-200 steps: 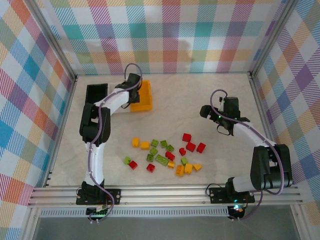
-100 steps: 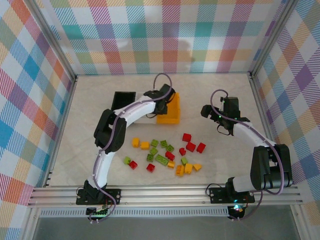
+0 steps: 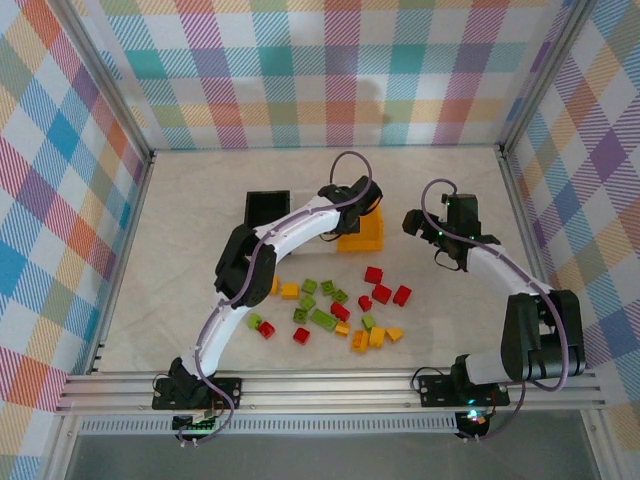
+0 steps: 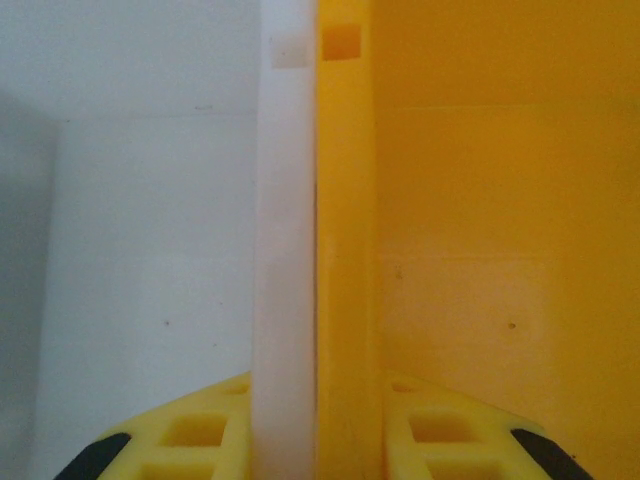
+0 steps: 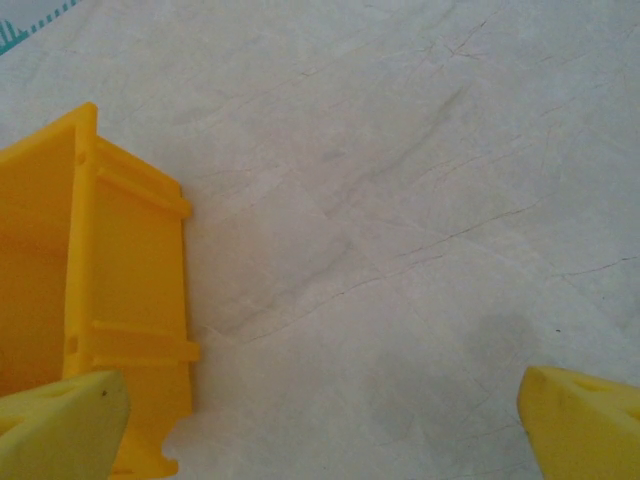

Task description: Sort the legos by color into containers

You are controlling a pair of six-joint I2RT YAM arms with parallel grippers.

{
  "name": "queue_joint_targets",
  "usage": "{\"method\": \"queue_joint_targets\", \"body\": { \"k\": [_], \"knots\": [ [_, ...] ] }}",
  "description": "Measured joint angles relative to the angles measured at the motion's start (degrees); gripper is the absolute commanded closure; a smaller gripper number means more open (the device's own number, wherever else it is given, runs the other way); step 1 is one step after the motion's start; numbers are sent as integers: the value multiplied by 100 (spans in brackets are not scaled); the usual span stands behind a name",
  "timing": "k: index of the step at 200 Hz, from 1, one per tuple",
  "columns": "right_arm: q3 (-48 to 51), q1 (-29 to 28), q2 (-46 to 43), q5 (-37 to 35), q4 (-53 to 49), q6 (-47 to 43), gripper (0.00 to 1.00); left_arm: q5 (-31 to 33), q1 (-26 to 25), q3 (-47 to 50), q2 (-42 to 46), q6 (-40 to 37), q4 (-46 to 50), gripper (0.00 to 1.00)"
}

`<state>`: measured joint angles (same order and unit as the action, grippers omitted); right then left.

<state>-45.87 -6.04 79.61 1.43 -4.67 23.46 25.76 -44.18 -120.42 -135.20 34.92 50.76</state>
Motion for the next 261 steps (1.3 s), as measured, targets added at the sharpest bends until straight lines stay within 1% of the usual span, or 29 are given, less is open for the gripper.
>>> {"method": "queue_joint_targets", "body": {
  "k": [40,67,70,75,76,79,97,109,141,150,157,176,191,195,201,204,219,240,261],
  "knots": [
    [0,0,-146,-42,0,0,0,7,-4,33,-9,4,-37,100],
    [0,0,-157,-46,0,0,0,55,-37,254,17,2,-328,100],
    [0,0,-157,-48,0,0,0,52,-37,269,31,2,-345,97],
    [0,0,-157,-52,0,0,0,50,-37,291,42,2,-380,87],
    [0,0,-157,-55,0,0,0,50,-37,293,44,2,-382,83],
    [0,0,-157,-57,0,0,0,50,-39,302,48,2,-396,78],
    [0,0,-157,-59,0,0,0,50,-42,330,57,-26,-435,57],
    [2,0,-157,-59,0,0,0,48,-42,361,57,-81,-433,51],
    [2,0,-168,-57,-7,7,0,46,-59,481,103,-214,-435,38],
    [4,0,-181,-48,-13,11,0,42,-70,551,175,-225,-437,31],
    [4,0,-197,-26,-17,17,0,35,-79,612,260,-238,-442,28],
    [4,0,-214,96,-37,55,2,-26,-96,909,699,-286,-551,24],
    [4,-4,-221,251,-107,131,4,-105,-103,1263,1257,-297,-706,19],
    [4,-11,-221,297,-138,140,4,-118,-105,1353,1416,-317,-754,15],
    [4,-28,-221,363,-190,157,5,-142,-105,1539,1707,-337,-868,3],
    [4,-42,-221,382,-219,173,5,-153,-105,1637,1843,-291,-927,0],
    [4,-203,-223,492,-407,203,6,-214,-107,2203,2627,-330,-1222,0],
    [4,-651,-289,522,-767,201,8,-326,-107,3134,3696,-341,-1707,0],
    [22,-1036,-439,503,-1191,223,12,-428,-107,4153,4496,-302,-2129,0]
  ]
}}
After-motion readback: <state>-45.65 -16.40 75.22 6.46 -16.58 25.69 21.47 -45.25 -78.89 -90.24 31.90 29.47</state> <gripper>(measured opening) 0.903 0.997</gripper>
